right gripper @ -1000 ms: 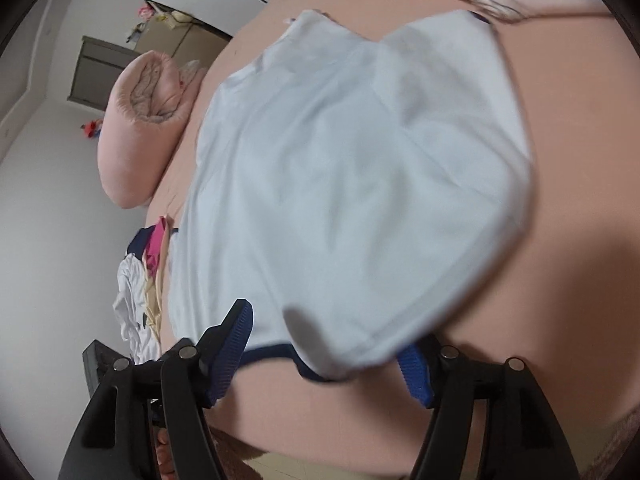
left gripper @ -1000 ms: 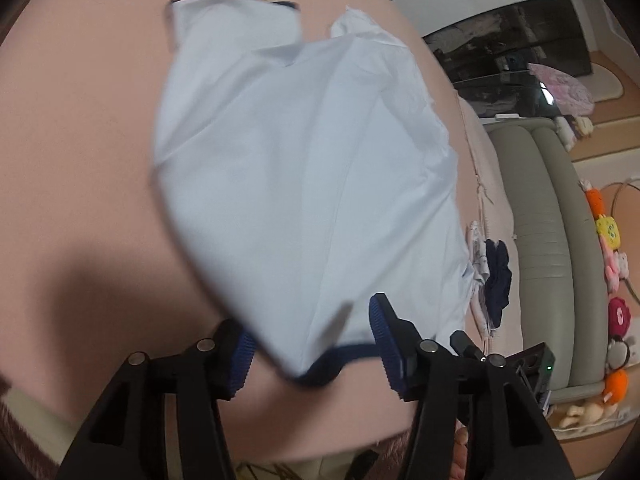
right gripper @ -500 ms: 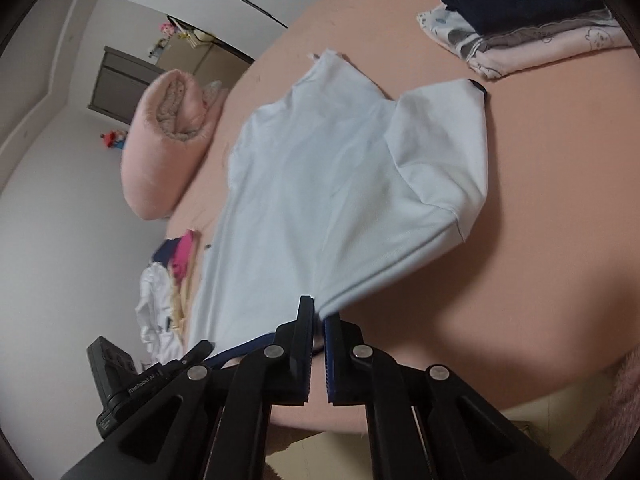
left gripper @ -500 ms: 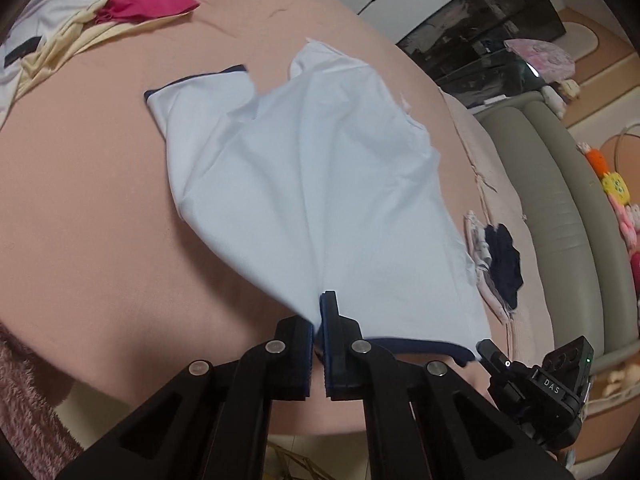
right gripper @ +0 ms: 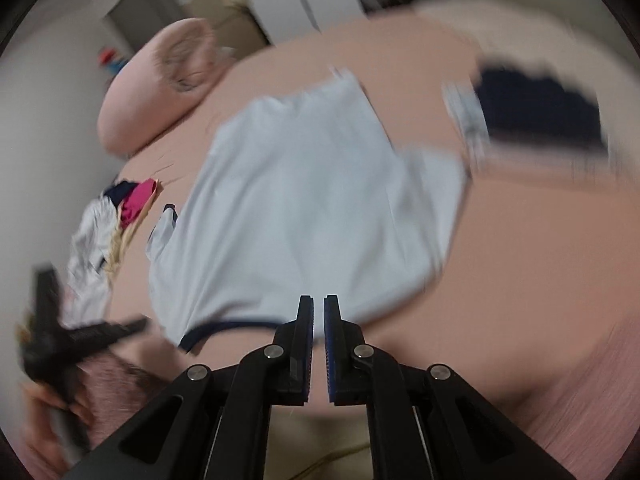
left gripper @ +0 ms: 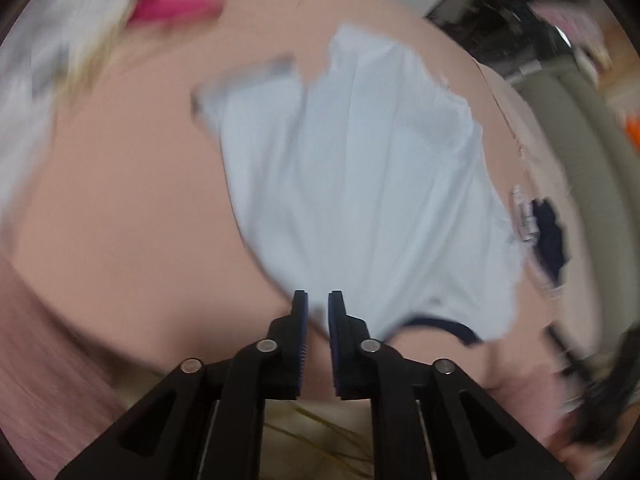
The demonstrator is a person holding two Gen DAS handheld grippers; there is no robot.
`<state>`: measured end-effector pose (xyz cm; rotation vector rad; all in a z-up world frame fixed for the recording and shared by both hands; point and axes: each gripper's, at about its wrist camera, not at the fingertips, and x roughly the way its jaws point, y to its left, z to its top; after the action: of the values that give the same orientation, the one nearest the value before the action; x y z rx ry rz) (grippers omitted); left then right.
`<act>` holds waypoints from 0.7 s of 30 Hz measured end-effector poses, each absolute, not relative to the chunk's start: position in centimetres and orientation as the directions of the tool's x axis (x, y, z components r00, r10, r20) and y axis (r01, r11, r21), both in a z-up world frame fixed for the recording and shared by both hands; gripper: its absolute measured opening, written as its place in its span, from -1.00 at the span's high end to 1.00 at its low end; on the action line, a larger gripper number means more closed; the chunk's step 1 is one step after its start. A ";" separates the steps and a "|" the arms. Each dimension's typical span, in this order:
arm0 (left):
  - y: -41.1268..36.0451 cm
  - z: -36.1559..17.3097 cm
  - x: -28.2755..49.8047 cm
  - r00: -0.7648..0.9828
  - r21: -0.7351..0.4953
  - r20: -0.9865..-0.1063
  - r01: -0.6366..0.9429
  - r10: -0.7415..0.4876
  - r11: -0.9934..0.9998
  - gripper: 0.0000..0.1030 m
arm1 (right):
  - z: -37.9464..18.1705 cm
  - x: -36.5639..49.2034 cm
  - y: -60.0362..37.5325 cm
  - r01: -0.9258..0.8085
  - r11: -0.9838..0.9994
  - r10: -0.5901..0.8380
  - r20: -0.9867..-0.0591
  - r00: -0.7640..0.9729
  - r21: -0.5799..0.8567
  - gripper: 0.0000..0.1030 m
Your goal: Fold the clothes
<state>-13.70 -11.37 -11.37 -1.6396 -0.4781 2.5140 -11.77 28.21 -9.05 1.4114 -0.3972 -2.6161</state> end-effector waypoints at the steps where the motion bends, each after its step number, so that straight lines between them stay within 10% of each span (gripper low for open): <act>1: -10.9 -10.5 -14.5 -0.439 -0.254 -0.872 0.026 0.217 -0.967 0.69 | -8.6 -12.6 27.5 0.041 -0.966 -0.235 -0.794 -0.561 0.257 0.82; 9: -2.4 -13.7 -20.2 -0.433 0.013 -0.872 -0.486 0.228 -0.874 0.09 | -14.0 -21.4 24.1 0.242 -0.959 -0.244 -0.864 -0.439 0.148 0.51; 17: -12.1 -16.1 -21.1 -0.387 0.135 -0.921 -0.420 0.042 -0.897 -0.21 | -17.4 -19.5 33.7 0.171 -0.982 -0.132 -0.931 -0.341 0.077 0.55; 21: -9.8 -13.2 -20.6 -0.467 0.071 -0.865 -0.475 0.183 -0.877 -0.21 | -14.9 -19.4 34.5 0.141 -0.986 -0.141 -0.911 -0.388 0.093 0.52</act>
<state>-20.56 -9.84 -13.16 -1.3391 0.4278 2.3622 -19.37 34.47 -14.91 1.6305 -0.0004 -2.4851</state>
